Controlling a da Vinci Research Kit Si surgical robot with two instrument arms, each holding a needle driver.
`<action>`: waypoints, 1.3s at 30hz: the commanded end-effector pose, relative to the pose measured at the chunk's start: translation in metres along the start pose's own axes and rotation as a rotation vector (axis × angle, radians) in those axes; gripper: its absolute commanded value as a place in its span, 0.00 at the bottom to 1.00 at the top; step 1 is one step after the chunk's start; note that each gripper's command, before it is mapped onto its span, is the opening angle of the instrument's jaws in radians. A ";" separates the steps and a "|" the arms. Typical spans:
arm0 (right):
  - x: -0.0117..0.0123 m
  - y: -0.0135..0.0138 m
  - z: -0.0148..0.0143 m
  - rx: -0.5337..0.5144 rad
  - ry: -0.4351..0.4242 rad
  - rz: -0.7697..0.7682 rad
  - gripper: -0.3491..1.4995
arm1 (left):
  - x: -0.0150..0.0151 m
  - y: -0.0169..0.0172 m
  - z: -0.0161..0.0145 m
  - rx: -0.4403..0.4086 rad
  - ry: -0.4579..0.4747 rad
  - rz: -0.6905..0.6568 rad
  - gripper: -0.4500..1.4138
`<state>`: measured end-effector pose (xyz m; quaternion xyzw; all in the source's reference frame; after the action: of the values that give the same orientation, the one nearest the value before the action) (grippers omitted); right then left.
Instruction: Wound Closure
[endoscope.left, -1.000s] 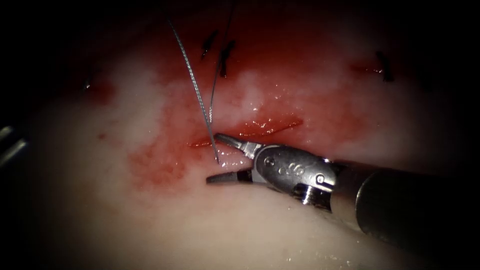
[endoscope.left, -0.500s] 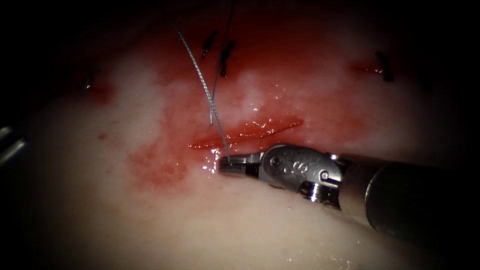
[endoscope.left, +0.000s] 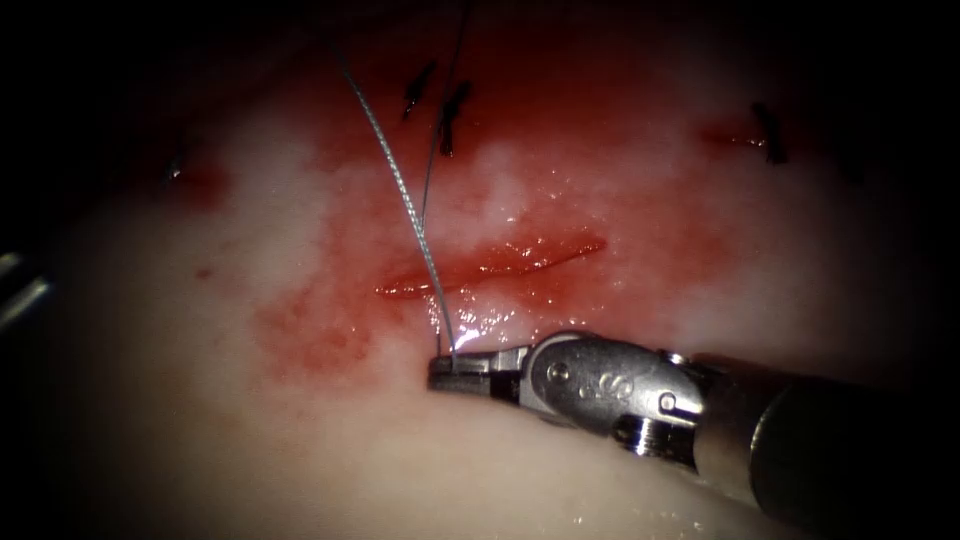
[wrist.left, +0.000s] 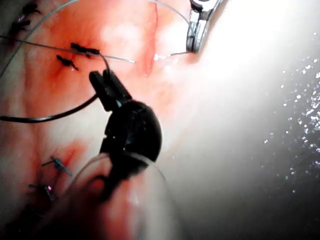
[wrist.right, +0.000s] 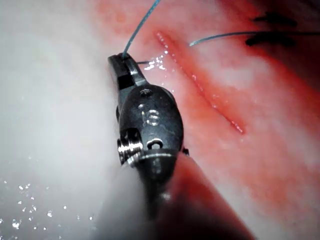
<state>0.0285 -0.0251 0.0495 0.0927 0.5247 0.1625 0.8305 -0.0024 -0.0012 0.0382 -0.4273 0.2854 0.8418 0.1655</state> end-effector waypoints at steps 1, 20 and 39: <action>0.0004 -0.0024 0.0006 0.025 -0.001 -0.004 0.00 | -0.0003 0.0005 0.0007 -0.001 0.001 0.000 0.00; 0.0110 -0.0215 -0.0006 0.179 -0.041 -0.021 0.00 | -0.0003 0.0005 0.0007 0.000 0.001 0.000 0.00; 0.0087 -0.0028 -0.0063 -0.131 0.086 -0.217 0.98 | -0.0004 0.0004 0.0007 -0.001 0.002 0.000 0.00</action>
<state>0.0263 -0.0246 0.0376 -0.0257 0.5547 0.1097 0.8244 -0.0023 -0.0011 0.0383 -0.4275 0.2853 0.8418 0.1651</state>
